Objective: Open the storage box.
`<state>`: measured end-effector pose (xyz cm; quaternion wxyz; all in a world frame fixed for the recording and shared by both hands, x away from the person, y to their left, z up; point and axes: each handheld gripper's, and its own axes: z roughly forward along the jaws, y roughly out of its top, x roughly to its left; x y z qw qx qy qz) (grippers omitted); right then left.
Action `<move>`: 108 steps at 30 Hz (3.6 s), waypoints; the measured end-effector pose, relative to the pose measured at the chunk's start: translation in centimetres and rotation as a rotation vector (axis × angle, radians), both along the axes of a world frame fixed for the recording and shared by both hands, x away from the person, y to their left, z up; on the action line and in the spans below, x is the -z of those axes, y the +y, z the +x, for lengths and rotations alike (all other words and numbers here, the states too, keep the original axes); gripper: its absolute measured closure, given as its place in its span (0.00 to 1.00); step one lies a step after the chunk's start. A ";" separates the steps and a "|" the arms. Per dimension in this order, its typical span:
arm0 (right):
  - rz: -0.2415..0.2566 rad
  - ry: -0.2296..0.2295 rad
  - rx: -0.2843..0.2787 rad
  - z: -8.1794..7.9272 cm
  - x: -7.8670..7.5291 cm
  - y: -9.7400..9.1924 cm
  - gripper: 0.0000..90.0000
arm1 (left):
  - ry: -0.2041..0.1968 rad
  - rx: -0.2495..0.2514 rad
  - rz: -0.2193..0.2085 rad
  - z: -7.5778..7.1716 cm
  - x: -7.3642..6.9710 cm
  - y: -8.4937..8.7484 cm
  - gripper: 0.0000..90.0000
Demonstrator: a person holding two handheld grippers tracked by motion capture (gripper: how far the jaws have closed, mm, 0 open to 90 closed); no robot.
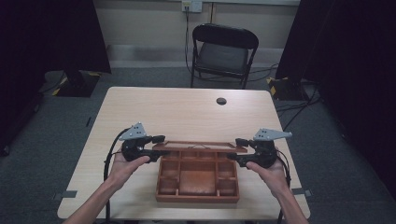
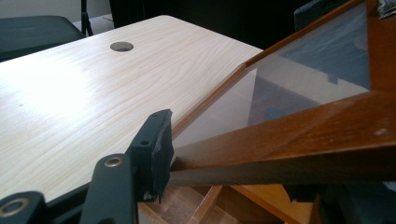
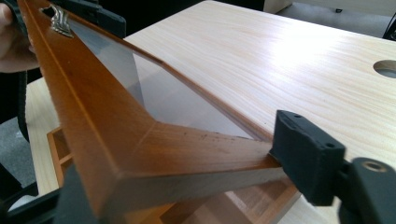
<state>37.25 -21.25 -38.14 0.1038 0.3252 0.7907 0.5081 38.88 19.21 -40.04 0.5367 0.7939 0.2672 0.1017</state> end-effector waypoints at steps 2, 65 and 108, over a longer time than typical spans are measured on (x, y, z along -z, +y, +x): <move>0.006 0.001 -0.002 0.3 0.0 0.0 0.37 | 0.003 -0.002 0.001 0.2 0.1 -0.2 0.48; 0.058 0.063 0.077 5.9 2.6 0.5 0.42 | 0.056 -0.078 -0.002 4.8 2.3 -0.2 0.59; 0.049 0.076 0.150 8.1 5.3 0.3 0.57 | 0.070 -0.138 -0.017 6.8 3.5 0.1 0.68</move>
